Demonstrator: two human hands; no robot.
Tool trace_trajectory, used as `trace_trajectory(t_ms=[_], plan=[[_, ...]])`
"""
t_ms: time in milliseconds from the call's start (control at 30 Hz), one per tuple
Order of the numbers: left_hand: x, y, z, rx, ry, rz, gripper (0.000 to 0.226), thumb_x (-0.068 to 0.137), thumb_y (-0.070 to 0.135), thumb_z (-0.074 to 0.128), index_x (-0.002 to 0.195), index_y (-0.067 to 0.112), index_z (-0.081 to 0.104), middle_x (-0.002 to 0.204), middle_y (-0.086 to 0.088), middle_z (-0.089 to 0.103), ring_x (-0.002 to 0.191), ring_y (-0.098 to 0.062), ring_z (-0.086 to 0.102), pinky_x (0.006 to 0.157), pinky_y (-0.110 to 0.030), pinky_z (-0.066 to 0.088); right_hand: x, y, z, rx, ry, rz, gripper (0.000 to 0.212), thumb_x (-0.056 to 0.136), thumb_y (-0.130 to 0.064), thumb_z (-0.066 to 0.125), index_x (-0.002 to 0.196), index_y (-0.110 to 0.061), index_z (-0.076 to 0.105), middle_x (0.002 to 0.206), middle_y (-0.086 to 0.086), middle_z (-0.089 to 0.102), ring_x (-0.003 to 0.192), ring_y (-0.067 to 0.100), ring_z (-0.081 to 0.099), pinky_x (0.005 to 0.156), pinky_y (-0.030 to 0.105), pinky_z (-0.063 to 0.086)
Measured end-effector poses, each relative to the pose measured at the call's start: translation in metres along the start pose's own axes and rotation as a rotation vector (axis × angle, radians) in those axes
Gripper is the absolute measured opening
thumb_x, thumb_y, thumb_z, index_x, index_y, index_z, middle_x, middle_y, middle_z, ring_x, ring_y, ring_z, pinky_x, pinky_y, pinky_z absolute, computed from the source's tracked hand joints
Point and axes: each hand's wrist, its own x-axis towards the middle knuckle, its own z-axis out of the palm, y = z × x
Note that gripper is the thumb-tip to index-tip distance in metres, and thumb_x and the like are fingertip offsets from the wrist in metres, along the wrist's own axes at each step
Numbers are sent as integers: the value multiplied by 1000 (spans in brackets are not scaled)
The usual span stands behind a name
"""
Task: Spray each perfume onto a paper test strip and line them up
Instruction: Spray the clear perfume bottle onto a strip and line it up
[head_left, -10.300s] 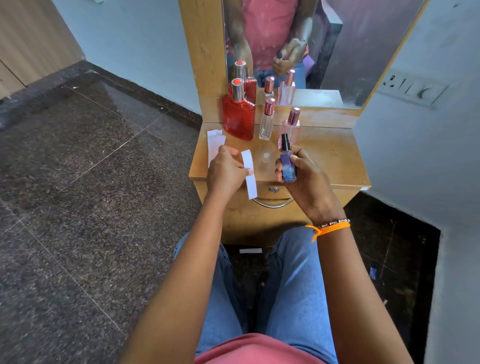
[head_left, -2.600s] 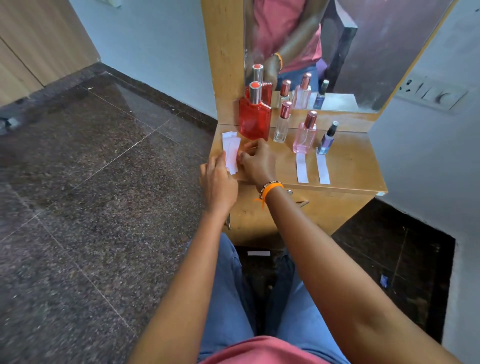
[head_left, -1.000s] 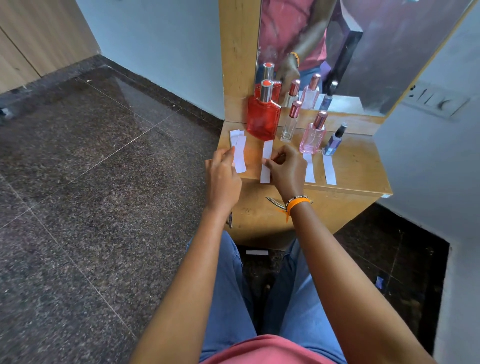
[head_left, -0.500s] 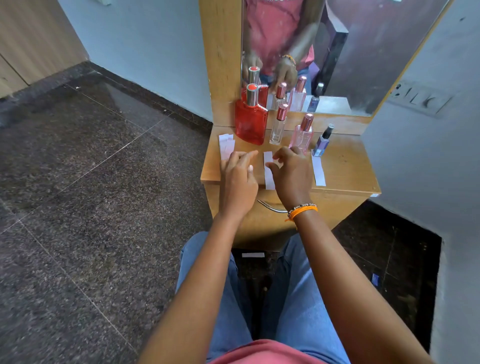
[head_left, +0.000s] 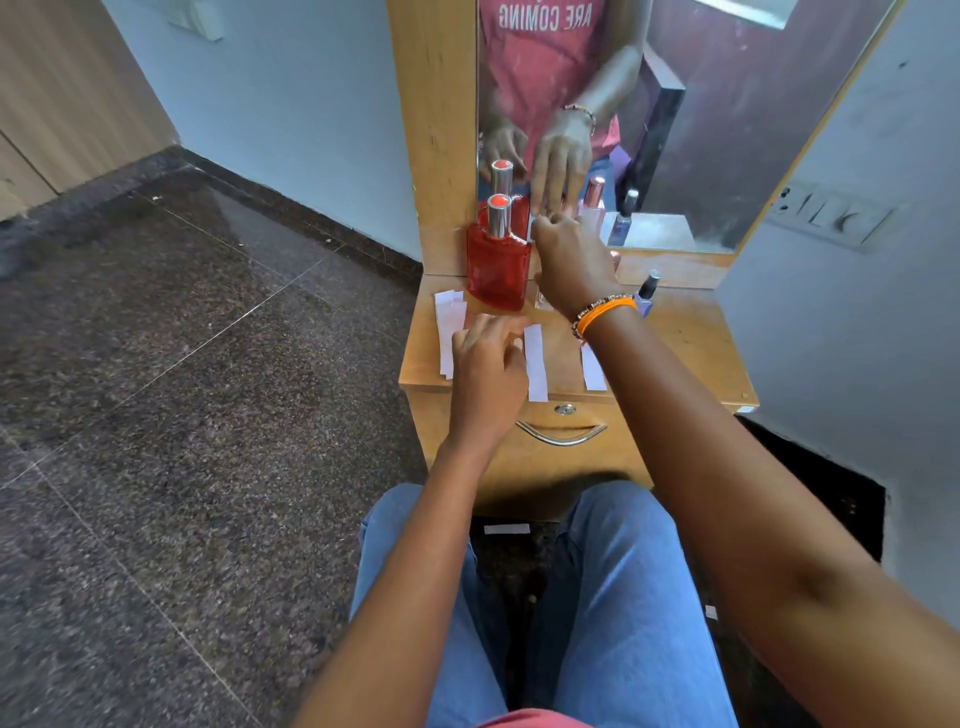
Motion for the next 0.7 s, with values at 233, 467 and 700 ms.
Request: trace_trajectory(t_ms=[233,467,700], plan=[[2,0,-4,-57,7,-6,27,89,3,48,107,15,65,113,-2,61,112,-18,47,87,-23,37,0,-3,5,-22,-2,-25,33,87,13,37,111,2,57,118,24,55,114,39,49,95,43,46],[-1,0,-2,-68,9,-25,26,90,4,49,111,13,62,111,-1,60,112,-19,47,85,-17,33,-10,-6,-2,-9,18,6,34,83,16,40,110,1,54,113,25,56,109,39,50,83,41,48],[-2,5,-4,-225,-55,15,47,90,7,54,133,20,42,132,-1,48,126,-14,42,101,-24,36,-54,-18,-22,95,170,16,30,80,13,49,104,-5,51,106,17,58,100,32,51,73,37,42]])
